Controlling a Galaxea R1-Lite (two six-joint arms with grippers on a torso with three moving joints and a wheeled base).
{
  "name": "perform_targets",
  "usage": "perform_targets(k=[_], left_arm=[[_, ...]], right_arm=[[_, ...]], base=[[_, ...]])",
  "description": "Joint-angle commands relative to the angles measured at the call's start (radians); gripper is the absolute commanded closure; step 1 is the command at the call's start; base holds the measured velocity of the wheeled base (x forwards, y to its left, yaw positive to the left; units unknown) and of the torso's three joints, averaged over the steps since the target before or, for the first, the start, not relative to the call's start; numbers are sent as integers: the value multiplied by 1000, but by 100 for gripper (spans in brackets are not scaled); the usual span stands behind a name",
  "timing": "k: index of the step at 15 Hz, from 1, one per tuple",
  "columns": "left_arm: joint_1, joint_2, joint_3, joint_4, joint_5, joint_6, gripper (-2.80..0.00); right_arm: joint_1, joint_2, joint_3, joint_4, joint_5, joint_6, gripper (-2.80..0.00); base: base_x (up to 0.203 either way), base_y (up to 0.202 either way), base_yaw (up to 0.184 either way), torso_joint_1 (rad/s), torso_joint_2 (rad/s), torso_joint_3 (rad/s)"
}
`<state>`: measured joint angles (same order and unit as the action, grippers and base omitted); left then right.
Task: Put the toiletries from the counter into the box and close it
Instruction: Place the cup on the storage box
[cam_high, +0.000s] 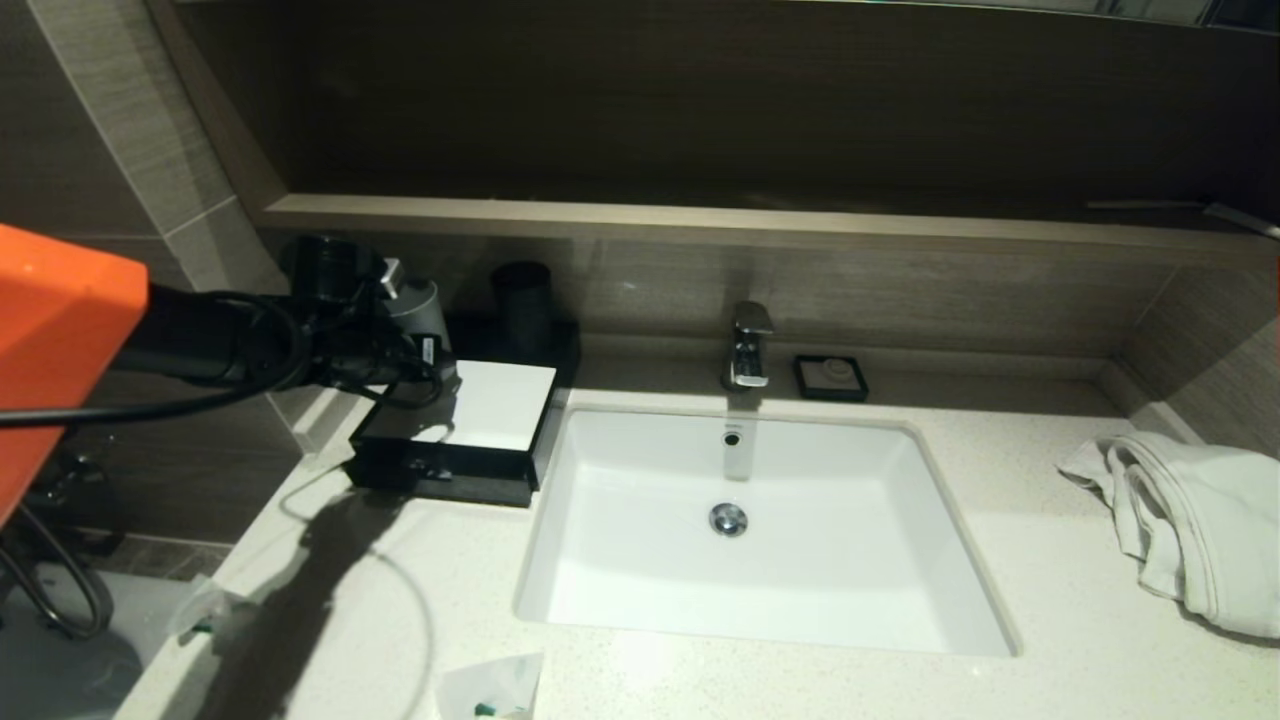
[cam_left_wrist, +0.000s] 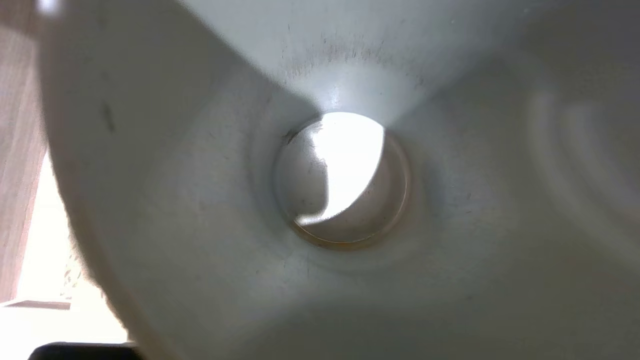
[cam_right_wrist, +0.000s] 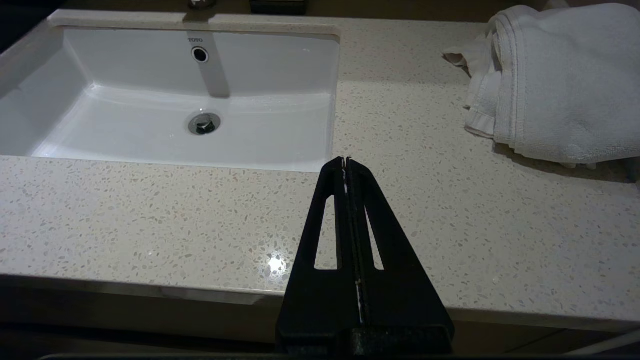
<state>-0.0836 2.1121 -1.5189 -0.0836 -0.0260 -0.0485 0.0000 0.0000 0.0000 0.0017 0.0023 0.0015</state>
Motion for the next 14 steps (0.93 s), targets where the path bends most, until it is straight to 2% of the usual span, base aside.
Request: perform_targets(k=[1, 14], left_arm=[[-6, 18, -12, 0, 0, -1, 0], [-10, 84, -138, 35, 7, -1, 0]], right_arm=[[0, 0, 0, 0, 1, 0, 0], [0, 0, 0, 0, 1, 0, 0]], base=[[0, 0, 0, 0, 0, 0], [0, 0, 0, 0, 0, 0]])
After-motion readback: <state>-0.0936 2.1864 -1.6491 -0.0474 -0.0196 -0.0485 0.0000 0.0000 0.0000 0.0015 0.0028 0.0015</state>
